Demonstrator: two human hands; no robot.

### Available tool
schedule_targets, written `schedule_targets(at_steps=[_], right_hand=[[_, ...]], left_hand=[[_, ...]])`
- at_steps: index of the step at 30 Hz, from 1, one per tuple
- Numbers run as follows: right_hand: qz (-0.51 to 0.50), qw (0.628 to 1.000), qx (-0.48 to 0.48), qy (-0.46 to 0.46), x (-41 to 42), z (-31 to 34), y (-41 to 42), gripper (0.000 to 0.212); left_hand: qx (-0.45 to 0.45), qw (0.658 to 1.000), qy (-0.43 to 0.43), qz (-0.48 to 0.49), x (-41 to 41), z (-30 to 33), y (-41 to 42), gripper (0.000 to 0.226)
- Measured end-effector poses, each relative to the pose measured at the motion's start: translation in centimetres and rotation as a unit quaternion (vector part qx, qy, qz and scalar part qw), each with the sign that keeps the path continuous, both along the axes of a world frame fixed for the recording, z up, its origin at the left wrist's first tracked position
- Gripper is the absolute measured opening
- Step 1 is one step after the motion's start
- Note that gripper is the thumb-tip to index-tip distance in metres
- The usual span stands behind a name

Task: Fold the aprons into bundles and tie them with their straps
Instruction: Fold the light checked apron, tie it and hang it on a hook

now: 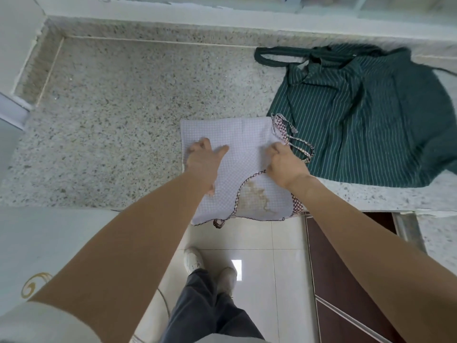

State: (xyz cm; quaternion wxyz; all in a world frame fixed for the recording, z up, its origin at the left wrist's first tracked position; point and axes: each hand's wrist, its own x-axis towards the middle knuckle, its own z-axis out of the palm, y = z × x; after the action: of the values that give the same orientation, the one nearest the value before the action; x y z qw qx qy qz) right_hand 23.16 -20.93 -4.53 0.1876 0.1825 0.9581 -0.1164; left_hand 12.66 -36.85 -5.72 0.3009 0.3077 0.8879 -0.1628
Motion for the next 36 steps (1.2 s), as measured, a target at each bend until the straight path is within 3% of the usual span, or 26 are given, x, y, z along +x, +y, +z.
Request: schedule_targets(at_steps=[2, 4, 10, 13, 15, 17, 21, 25, 27, 33, 36], right_hand=[[-0.014, 0.998, -0.02, -0.054, -0.2, -0.4, 1.0, 0.056], [-0.102, 0.991, -0.022, -0.084, 0.0, -0.8, 2.4, 0.065], [-0.306, 0.948, 0.017, -0.088, 0.5, 0.5, 4.3, 0.087], [-0.293, 0.951, 0.051, -0.082, -0.1, 0.5, 3.6, 0.069], [-0.219, 0.973, 0.066, -0.021, -1.1, 0.5, 3.5, 0.043], [-0.177, 0.982, 0.005, 0.061, -2.3, 0.4, 3.7, 0.038], [-0.307, 0.92, -0.203, 0.132, -5.2, 0.6, 4.2, 0.026], [-0.45, 0.838, -0.289, 0.107, -7.3, -0.4, 5.1, 0.025], [-0.458, 0.827, -0.309, 0.104, -8.1, -0.7, 5.4, 0.034], [-0.514, 0.791, -0.3, 0.142, -8.4, -1.2, 6.7, 0.026], [-0.507, 0.797, -0.299, 0.137, -9.0, -1.4, 6.6, 0.02]], left_hand=[[-0.002, 1.0, 0.001, 0.004, 0.0, 0.0, 0.1, 0.134], [-0.006, 1.0, 0.003, 0.007, 0.1, -0.2, 0.2, 0.134], [-0.037, 0.999, 0.034, -0.017, 0.4, 0.0, 0.7, 0.132], [-0.053, 0.991, 0.074, -0.1, 0.3, 0.1, 0.8, 0.135], [-0.056, 0.985, 0.078, -0.145, -0.2, -0.2, 0.9, 0.132], [-0.055, 0.981, 0.074, -0.172, -0.5, -0.5, 1.1, 0.124], [-0.042, 0.981, 0.06, -0.178, -1.0, -1.0, 1.2, 0.123], [-0.047, 0.98, 0.049, -0.185, -1.2, -0.9, 1.1, 0.139], [-0.042, 0.981, 0.047, -0.181, -1.1, -0.9, 1.1, 0.139], [-0.039, 0.982, 0.048, -0.179, -1.3, -1.1, 1.1, 0.14], [-0.04, 0.982, 0.05, -0.178, -1.2, -1.1, 1.2, 0.144]])
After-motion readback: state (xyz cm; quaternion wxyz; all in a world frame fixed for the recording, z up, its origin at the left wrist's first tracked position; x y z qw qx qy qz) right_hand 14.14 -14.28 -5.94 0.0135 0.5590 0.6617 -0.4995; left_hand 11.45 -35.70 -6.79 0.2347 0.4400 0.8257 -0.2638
